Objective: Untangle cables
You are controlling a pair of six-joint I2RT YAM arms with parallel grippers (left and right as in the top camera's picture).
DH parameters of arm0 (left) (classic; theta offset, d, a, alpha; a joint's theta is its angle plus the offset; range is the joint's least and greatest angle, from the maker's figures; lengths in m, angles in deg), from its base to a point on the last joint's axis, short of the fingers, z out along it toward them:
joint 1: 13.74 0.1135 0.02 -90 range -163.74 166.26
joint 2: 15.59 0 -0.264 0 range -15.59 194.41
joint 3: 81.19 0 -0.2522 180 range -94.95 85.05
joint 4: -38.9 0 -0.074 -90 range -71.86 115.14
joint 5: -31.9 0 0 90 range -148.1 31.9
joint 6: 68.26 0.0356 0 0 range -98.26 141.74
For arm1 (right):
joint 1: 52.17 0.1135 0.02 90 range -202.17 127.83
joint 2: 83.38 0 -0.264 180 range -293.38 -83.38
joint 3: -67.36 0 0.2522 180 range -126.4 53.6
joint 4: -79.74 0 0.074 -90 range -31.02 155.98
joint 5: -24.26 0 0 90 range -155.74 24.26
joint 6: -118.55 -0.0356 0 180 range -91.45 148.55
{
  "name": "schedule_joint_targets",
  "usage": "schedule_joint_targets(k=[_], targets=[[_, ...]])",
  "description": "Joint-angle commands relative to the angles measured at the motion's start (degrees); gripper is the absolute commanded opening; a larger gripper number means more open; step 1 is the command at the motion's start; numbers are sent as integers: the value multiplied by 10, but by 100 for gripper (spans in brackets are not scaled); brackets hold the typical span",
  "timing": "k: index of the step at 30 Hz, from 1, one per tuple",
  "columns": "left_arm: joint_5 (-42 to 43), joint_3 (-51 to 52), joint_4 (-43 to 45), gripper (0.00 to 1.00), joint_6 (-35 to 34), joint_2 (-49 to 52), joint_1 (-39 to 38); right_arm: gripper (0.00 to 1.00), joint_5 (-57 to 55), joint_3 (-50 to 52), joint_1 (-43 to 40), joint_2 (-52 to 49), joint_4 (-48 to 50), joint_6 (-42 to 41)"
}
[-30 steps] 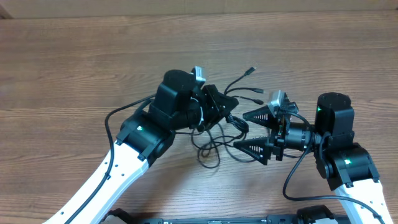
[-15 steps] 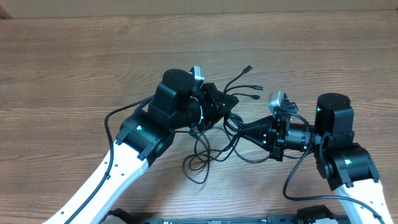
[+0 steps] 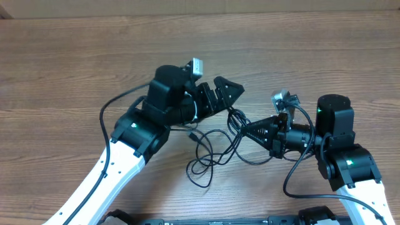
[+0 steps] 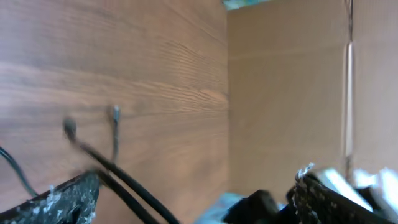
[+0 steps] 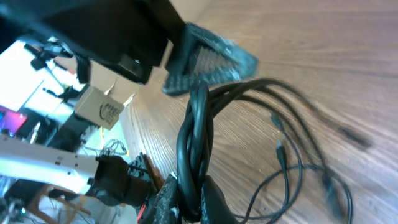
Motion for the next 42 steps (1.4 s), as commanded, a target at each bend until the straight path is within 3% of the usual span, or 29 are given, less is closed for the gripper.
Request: schedule_joint_targets(k=[1,2,4,5,9,15,20,24,27,38,42], targets=[[21,-12,-17,96,143,-8,1,4,-15,-2,-1,6,-1,-30],[23,-12,-21,90,164,-9,1,4,-15,-2,-1,6,-1,-30],[40,-12,-34,68,235,-9,1,4,-15,-2,-1,6,-1,-30],[51,-12,-42,64,275,-9,1,4,-13,-2,-1,6,-1,-30],[56,-12,-67,64,345,-8,1,4,9,-2,-1,6,-1,-30],[66,-12,-68,47,365,-8,0,4,34,-2,-1,6,0,-30],[67,-12,-69,14,369,-8,0,4,46,-2,-1,6,7,-38],[83,-12,-68,13,369,-8,0,4,45,-2,-1,6,15,-43],[111,-12,-69,6,396,-9,0,4,45,-2,-1,6,20,-47],[153,-12,-103,31,435,-8,0,4,29,-2,-1,4,50,-88],[151,-12,-103,34,439,-8,0,4,85,-2,-1,3,72,-88]])
